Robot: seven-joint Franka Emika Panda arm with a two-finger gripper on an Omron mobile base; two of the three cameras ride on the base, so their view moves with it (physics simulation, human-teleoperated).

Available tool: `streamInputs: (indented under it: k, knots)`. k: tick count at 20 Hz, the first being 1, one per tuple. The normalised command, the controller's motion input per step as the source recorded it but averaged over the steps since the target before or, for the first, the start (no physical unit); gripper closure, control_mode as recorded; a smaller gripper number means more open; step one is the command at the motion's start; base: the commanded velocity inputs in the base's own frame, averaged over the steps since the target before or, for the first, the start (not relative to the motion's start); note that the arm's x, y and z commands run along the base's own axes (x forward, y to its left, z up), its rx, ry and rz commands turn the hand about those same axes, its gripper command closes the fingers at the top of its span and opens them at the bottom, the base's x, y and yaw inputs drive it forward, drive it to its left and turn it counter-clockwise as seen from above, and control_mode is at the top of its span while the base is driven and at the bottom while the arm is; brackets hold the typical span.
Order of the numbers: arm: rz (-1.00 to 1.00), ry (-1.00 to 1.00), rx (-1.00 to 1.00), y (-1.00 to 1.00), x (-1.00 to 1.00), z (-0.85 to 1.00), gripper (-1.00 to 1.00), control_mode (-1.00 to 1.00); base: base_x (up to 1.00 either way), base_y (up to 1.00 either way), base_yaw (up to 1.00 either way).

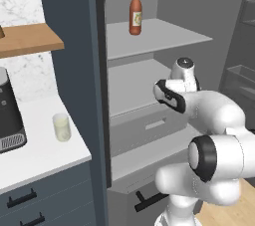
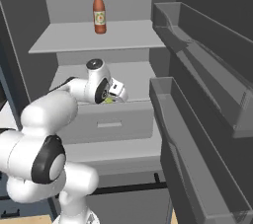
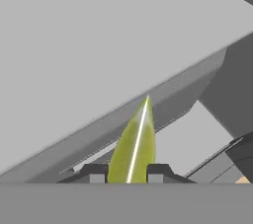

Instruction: Grab a lemon wedge from the fridge and one ice cube from the ice bowl, and put them in the glass of lemonade.

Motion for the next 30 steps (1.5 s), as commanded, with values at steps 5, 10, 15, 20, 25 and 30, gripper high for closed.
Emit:
streamInputs:
  k: [5, 10, 15, 20, 25, 30]
  knots:
    - [0.1, 0.11, 0.0, -0.03, -1.0, 0.91, 1.0, -1.0, 0.0, 0.0, 0.0]
    - [0.15, 0.08, 0.0, 0.13, -1.0, 0.71, 1.0, -1.0, 0.0, 0.0, 0.0]
    - [0.13, 0.01, 0.0, 0.18, -1.0, 0.17, 1.0, -1.0, 0.0, 0.0, 0.0]
    - [0.04, 0.0, 0.0, 0.0, -0.79, 0.0, 1.0, -1.0, 0.0, 0.0, 0.0]
    - [0.0, 0.0, 0.0, 0.0, -0.21, 0.0, 1.0, -1.0, 0.0, 0.0, 0.0]
    - [0.0, 0.0, 0.0, 0.0, -0.08, 0.0, 1.0, -1.0, 0.0, 0.0, 0.0]
